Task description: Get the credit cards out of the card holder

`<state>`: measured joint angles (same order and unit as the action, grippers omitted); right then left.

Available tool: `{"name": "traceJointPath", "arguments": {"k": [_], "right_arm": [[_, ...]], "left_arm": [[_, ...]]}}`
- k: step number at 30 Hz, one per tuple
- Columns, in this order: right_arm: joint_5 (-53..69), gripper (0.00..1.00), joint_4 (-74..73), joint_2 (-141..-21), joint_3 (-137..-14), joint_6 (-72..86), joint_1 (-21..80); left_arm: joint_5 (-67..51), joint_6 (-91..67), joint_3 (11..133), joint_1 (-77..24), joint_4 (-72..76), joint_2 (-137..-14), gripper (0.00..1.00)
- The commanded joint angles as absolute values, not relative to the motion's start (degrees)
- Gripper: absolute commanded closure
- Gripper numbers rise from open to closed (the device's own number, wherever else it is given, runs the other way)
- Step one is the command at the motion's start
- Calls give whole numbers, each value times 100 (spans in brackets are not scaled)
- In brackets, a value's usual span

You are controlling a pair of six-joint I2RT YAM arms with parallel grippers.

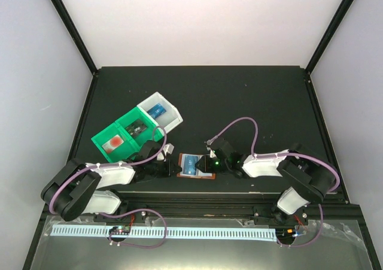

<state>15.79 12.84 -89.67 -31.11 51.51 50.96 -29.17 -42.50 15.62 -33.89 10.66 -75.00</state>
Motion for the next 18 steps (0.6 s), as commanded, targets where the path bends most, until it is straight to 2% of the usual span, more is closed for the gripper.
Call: {"name": "traceJointPath", "arguments": {"k": [1, 8, 13, 18], "right_arm": [[1541, 77, 1735, -9169, -2998, 5233, 5051], [1606, 78, 1941, -9286, -2973, 5260, 5051], [1559, 79, 1972, -9255, -2903, 5261, 5053], [1564, 81, 2008, -9249, -2874, 5247, 5053]], "left_arm": [[-2755, -4283, 1446, -3453, 1296, -7643, 98], [-2677, -4427, 1388, -3573, 1250, -7549, 98], [-2567, -4560, 1411, -3574, 923, -6951, 98], [-2448, -4702, 1488, -3570, 703, -6506, 86]]}}
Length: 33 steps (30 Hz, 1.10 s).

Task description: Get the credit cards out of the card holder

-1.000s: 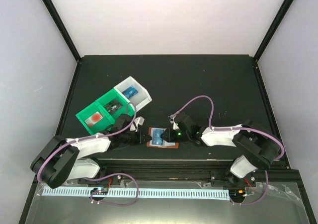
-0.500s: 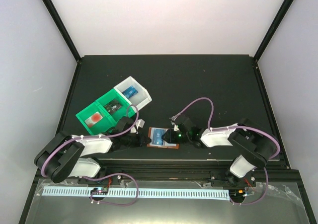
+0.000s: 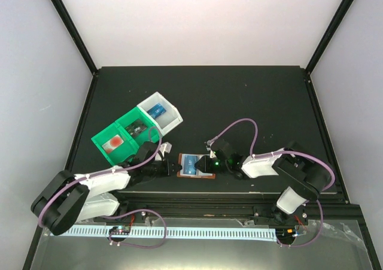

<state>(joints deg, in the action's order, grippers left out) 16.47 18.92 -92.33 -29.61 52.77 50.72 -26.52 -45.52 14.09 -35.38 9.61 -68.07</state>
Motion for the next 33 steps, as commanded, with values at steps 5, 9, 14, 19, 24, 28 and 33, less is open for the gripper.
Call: {"name": "traceJointPath", "arguments": {"k": [5, 9, 14, 19, 24, 28, 33], "right_arm": [[1573, 81, 2013, -9240, -2874, 5238, 5054], [1589, 81, 2028, -9232, -2869, 5243, 5053], [1600, 82, 2061, -9221, -2848, 5251, 5052], [1738, 82, 2240, -9286, -2828, 5284, 5046], [1890, 84, 2551, -9363, -2778, 5365, 5037], [1883, 85, 2549, -9363, -2765, 5391, 5028], [1861, 85, 2490, -9326, -2725, 5375, 4988]], "left_arm": [[-2464, -4602, 1514, -3568, 892, -6592, 84], [-2670, -4470, 1589, -3576, 1185, -6938, 90], [-2702, -4455, 1600, -3572, 1488, -7301, 98], [-2596, -4451, 1547, -3571, 1426, -7792, 98], [-2483, -4481, 1472, -3571, 1355, -7835, 98], [-2328, -4527, 1509, -3574, 910, -7524, 98], [-1992, -4605, 1653, -3573, 194, -6440, 82]]}}
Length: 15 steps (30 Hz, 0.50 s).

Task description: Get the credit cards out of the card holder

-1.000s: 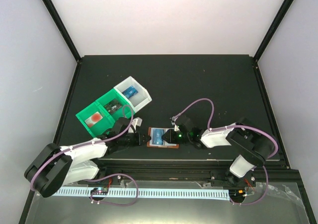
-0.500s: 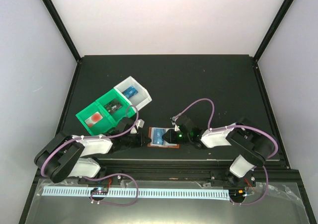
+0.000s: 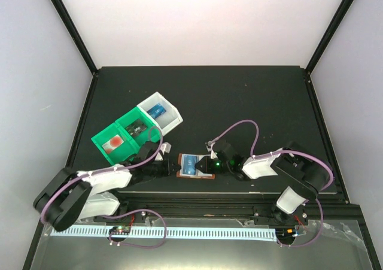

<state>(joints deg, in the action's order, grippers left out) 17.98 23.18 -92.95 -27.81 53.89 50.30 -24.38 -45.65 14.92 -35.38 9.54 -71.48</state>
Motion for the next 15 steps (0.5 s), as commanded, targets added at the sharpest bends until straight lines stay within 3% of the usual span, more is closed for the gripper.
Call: {"name": "traceJointPath", "arguments": {"k": [1, 6, 13, 15], "right_arm": [[1862, 85, 2488, -9327, -2725, 5364, 4985], [1854, 84, 2503, -9319, -2695, 5379, 4983], [1770, 84, 2487, -9185, -2681, 5396, 4983], [1767, 84, 2494, -9200, -2687, 5396, 4983]], "left_arm": [[-1943, -4616, 1656, -3573, 171, -6241, 80], [-2195, -4590, 1614, -3573, 736, -6035, 78], [-2803, -4338, 1830, -3577, 1311, -7026, 98], [-2807, -4300, 1862, -3571, 1384, -7232, 99]]}}
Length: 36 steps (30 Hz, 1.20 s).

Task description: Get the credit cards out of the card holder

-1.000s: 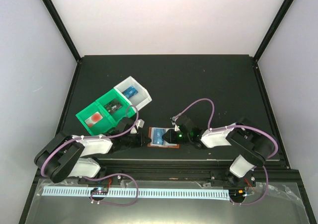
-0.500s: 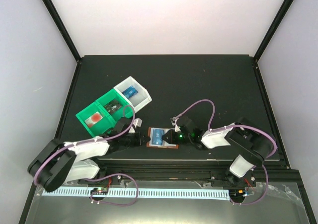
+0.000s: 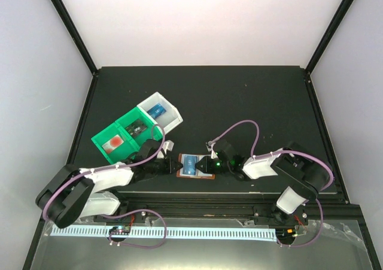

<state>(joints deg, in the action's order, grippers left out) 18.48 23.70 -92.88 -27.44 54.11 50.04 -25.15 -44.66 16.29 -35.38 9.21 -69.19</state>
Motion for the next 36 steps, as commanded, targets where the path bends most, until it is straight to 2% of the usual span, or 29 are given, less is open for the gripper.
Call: {"name": "traceJointPath", "arguments": {"k": [1, 8, 26, 28, 31, 36], "right_arm": [[1779, 84, 2515, -9221, -2689, 5411, 4979], [1863, 85, 2730, -9303, -2637, 5496, 4975], [2054, 87, 3136, -9568, -2751, 5523, 4975], [2095, 89, 3185, -9580, -2751, 5498, 4968], [2040, 99, 3168, -9496, -2666, 5428, 4975], [1762, 99, 3010, -9215, -2423, 5365, 4898]], "left_arm": [[-2726, -4281, 1851, -3569, 1370, -7291, 98], [-2211, -4171, 1700, -3571, 1082, -7674, 98], [-2099, -4271, 1529, -3587, 1120, -7978, 98], [-2101, -4282, 1523, -3594, 1118, -7997, 98], [-2095, -4274, 1521, -3592, 1104, -7974, 99], [-2036, -4265, 1585, -3588, 985, -7957, 98]]}}
